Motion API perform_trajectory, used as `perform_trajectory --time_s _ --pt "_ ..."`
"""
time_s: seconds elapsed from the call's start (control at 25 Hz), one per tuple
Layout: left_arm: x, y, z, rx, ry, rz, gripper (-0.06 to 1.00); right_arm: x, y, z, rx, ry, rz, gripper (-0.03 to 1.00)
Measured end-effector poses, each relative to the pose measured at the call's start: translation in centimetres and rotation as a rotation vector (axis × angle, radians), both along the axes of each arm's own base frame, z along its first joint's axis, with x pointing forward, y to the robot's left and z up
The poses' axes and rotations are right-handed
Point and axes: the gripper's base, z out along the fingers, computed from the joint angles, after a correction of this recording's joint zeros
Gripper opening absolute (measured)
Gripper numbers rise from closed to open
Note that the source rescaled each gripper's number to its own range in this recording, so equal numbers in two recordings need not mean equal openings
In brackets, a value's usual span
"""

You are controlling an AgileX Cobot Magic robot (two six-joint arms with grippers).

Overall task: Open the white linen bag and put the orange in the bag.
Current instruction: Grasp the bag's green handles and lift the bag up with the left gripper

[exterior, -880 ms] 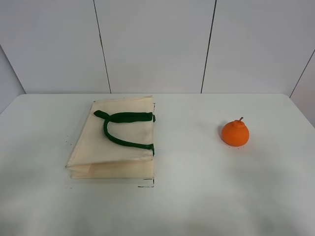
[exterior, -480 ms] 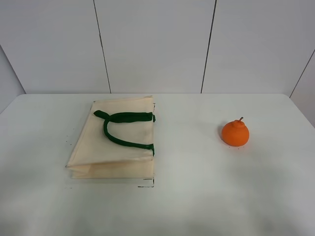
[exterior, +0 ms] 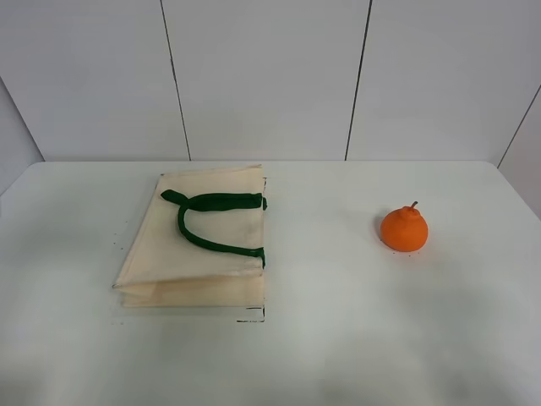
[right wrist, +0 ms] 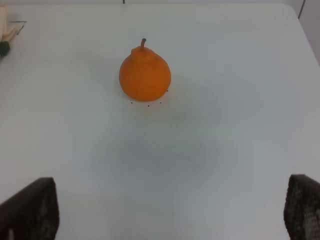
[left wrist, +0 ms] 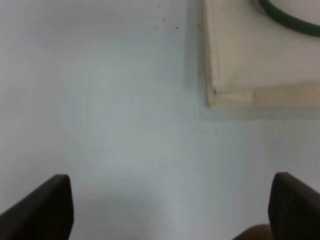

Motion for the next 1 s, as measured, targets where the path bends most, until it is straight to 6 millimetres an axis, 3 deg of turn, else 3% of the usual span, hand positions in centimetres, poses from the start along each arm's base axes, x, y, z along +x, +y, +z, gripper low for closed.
perform_trajectory --time_s 0.12,0.24,0.44,0.6,0.8,1.0 --pt "5.5 0.1 1.4 -0.002 0.098 0.000 1.00 0.0 0.0 0.0 0.000 0.000 0.000 1.00" --pt "11.2 0.1 1.5 -0.002 0.184 0.000 1.00 0.0 0.0 0.0 0.000 0.000 0.000 1.00" --pt "20.3 0.2 -0.3 -0.004 0.300 -0.001 1.00 0.0 0.0 0.0 0.000 0.000 0.000 1.00" --pt "26.2 0.3 -3.3 -0.006 0.358 -0.002 1.00 0.0 0.0 0.0 0.000 0.000 0.000 1.00" --pt "31.2 -0.5 -6.9 -0.072 0.422 0.013 1.00 0.0 0.0 0.0 0.000 0.000 0.000 1.00" --pt "33.2 -4.1 -8.9 -0.102 0.444 0.014 1.00 0.0 0.0 0.0 0.000 0.000 0.000 1.00"
